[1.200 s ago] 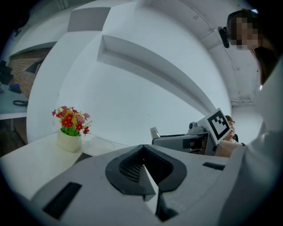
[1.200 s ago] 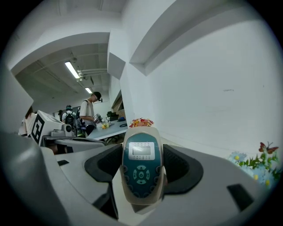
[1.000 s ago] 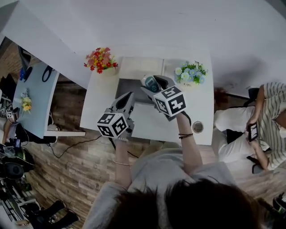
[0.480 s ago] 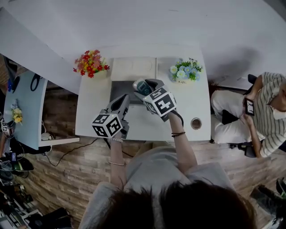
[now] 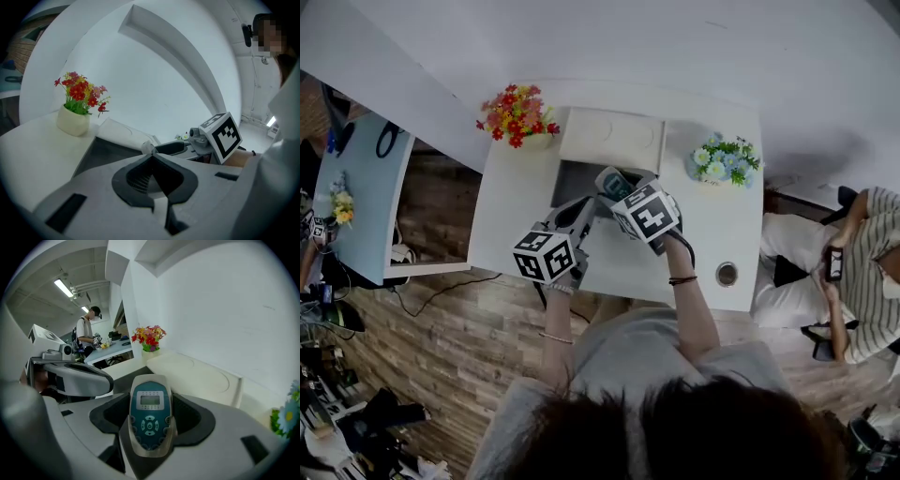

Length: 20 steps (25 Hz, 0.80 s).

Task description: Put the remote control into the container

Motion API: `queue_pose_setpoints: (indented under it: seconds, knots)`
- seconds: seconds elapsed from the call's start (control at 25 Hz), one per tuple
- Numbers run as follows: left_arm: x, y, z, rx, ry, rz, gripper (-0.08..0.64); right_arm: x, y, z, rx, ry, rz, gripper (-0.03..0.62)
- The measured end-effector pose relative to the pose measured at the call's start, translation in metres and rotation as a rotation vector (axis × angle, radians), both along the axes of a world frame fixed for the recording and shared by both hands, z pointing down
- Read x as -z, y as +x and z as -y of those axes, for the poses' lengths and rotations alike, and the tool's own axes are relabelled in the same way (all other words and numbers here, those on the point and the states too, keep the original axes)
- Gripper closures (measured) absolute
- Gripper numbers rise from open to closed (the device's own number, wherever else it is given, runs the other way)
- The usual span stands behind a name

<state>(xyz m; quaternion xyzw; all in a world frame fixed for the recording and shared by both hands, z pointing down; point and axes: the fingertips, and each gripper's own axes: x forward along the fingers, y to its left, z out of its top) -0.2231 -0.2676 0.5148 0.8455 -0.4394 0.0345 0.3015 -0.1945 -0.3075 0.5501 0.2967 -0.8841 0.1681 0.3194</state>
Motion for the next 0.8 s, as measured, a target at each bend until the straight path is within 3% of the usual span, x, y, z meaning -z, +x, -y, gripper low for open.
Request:
queue_pose_setpoints:
  seconds: [0.4,0.8]
  knots:
    - [-0.018,-0.013,0.008,0.008,-0.070,0.001,0.557,-0.034,-0.026,0.003,0.102,-0.085,-0.107,0.307]
    - [-0.026,-0.022,0.014,-0.002,-0.105,0.016,0.557,-0.056,-0.041,0.004,0.172,-0.102,-0.200,0.307]
